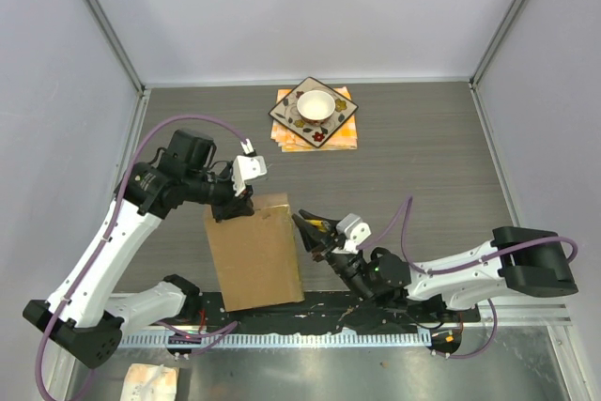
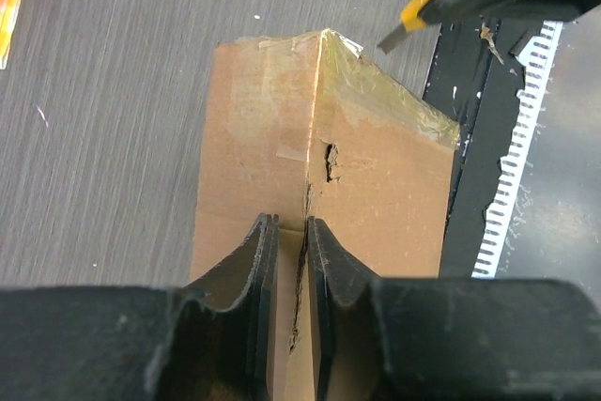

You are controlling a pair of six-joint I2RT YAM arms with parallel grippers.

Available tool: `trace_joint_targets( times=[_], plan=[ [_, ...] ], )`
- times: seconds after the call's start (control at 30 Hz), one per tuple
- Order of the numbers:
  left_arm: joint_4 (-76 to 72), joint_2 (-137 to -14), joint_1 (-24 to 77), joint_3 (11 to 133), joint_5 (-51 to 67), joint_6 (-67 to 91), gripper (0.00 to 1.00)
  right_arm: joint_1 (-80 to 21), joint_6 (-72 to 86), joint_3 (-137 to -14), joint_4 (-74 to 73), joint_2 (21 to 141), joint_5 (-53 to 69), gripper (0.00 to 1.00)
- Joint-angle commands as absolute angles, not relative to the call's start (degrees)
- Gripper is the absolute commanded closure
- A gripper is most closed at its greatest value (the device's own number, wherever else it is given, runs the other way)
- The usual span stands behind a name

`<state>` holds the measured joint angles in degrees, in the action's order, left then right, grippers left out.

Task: Unpack the express box
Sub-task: Cut the express box at the center of the board.

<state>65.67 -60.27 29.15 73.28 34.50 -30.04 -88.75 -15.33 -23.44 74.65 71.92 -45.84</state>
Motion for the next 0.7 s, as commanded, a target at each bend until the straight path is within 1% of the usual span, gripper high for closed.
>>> trace_joint_targets(
  times=[0.0,0.23,0.5,0.67],
  plan=[
    [83.41,-59.94,29.53,72.77,35.51,-28.48,1.00,-88.51,-18.45,-25.22,89.21,68.99,-46.67,0.99],
    [83.14,-59.94,29.53,72.95,36.03,-27.95,1.00,-88.07,-17.23,-27.15,89.21,71.01,-44.57,0.99],
    [83.32,-59.50,29.53,73.04,36.21,-27.77,1.00,-84.03,-13.10,-27.95,88.25,71.89,-42.45,0.99],
    [83.41,-59.41,29.53,73.13,36.12,-27.77,1.00,-83.50,-11.08,-27.95,87.89,73.12,-42.19,0.99]
  ],
)
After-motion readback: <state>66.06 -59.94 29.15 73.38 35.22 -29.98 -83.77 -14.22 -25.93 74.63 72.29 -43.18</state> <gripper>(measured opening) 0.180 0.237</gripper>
